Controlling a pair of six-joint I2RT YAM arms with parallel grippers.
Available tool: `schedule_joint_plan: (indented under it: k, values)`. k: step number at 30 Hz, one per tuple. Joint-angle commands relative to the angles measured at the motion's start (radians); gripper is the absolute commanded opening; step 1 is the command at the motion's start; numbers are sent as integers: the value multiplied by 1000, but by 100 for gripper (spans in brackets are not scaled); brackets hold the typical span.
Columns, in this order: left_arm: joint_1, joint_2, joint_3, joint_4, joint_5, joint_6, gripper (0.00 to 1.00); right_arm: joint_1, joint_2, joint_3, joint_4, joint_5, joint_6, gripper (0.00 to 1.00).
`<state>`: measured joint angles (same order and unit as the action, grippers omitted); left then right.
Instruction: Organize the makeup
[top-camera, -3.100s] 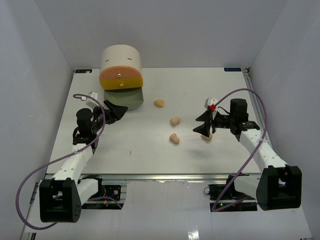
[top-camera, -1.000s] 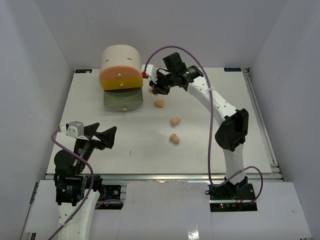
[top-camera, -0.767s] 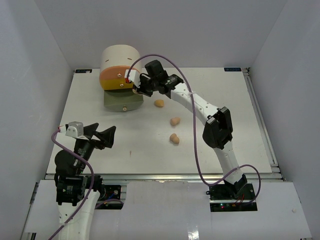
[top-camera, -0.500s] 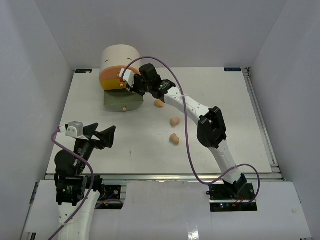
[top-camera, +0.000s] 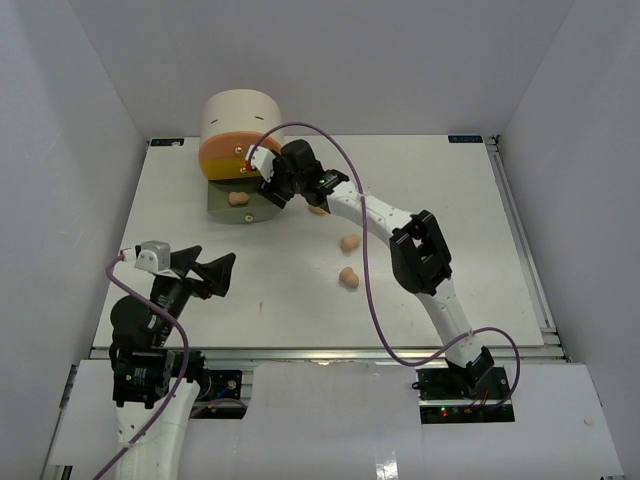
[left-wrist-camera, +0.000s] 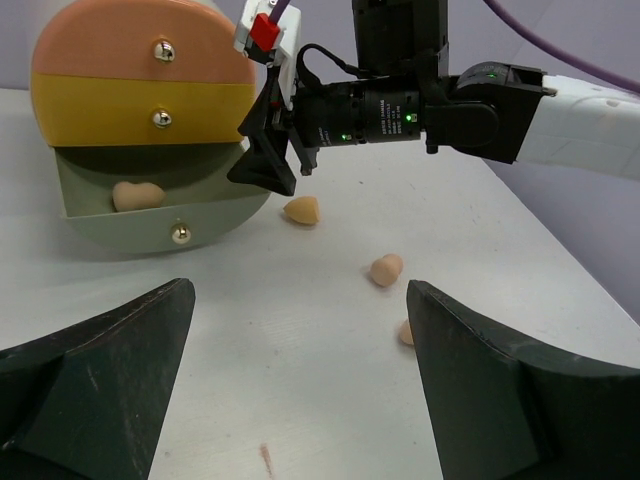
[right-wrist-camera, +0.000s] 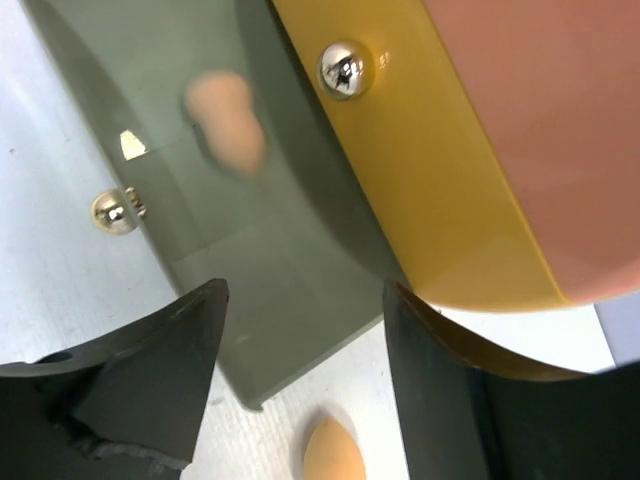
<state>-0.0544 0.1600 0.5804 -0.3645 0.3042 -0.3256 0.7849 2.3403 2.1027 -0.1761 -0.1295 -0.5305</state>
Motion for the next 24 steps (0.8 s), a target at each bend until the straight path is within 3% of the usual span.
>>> schedule_joint_plan:
  k: [1, 4, 7, 10, 13, 16, 19, 24]
  values:
    - [3, 51, -17, 46, 108, 3, 98, -9, -198, -83, 3, -39, 35, 74]
    - [4, 128, -38, 114, 227, -21, 98, -49, -311, -144, -105, -167, 67, 88]
    - [2, 254, -30, 122, 307, -66, 98, -137, -487, -257, -267, -567, 50, 96]
    - [-13, 381, -50, 183, 392, -167, 89, -279, -672, -581, -264, -825, 46, 96]
    - [-134, 505, -53, 232, 285, -258, 88, -394, -907, -824, -263, -916, -7, 95]
    - [-444, 645, -16, 280, 57, -288, 89, -586, -1050, -1051, -219, -1004, -9, 95]
    - [-695, 858, 54, 324, -165, -332, 92, -788, -1126, -1194, -72, -1184, 115, 94]
    - [-850, 1222, 200, 341, -351, -448, 93, -958, -1145, -1226, -55, -1219, 163, 93]
